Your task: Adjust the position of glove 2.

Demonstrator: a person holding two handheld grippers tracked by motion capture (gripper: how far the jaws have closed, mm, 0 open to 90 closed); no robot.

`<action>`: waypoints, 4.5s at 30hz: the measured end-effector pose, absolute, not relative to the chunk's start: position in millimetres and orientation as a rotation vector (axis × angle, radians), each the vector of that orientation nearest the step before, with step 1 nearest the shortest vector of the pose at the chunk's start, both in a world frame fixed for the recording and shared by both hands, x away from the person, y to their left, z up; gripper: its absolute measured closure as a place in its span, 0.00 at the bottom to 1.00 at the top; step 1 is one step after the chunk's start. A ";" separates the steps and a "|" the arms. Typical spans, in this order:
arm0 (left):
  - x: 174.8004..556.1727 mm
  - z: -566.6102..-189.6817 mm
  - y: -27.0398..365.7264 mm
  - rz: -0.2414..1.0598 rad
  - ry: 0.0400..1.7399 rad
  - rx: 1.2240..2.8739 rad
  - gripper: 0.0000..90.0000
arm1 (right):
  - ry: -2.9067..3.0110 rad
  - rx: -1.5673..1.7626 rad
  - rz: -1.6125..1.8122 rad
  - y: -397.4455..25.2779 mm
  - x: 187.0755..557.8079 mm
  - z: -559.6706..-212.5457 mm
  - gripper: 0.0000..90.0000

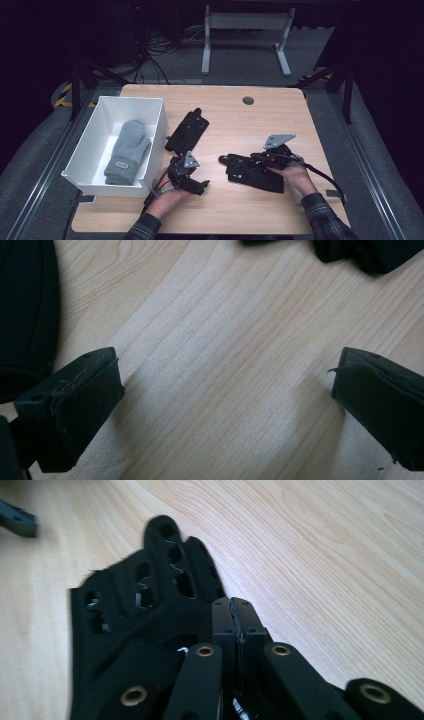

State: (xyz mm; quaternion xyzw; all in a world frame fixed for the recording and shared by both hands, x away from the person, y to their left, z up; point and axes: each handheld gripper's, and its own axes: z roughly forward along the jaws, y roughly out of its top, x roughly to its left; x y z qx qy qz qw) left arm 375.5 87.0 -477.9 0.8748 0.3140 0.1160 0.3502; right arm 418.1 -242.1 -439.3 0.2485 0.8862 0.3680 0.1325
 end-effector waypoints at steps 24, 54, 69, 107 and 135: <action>375.4 -477.9 87.0 0.299 0.814 2.265 0.00 | 2.446 0.975 0.867 -296.0 431.9 -449.3 1.00; 377.0 -472.4 85.7 0.282 0.811 2.301 0.06 | 2.267 1.095 0.939 -330.0 383.1 -441.6 0.68; 419.8 -447.6 84.3 0.362 1.031 2.250 1.00 | 2.143 1.262 0.923 -355.1 397.8 -463.8 0.37; 436.6 -458.6 45.5 0.258 1.007 2.211 1.00 | 2.160 1.284 0.960 -358.3 401.1 -466.5 0.30; 421.2 -445.9 45.4 0.222 0.944 2.302 1.00 | 2.173 1.270 0.963 -357.8 400.9 -466.5 0.30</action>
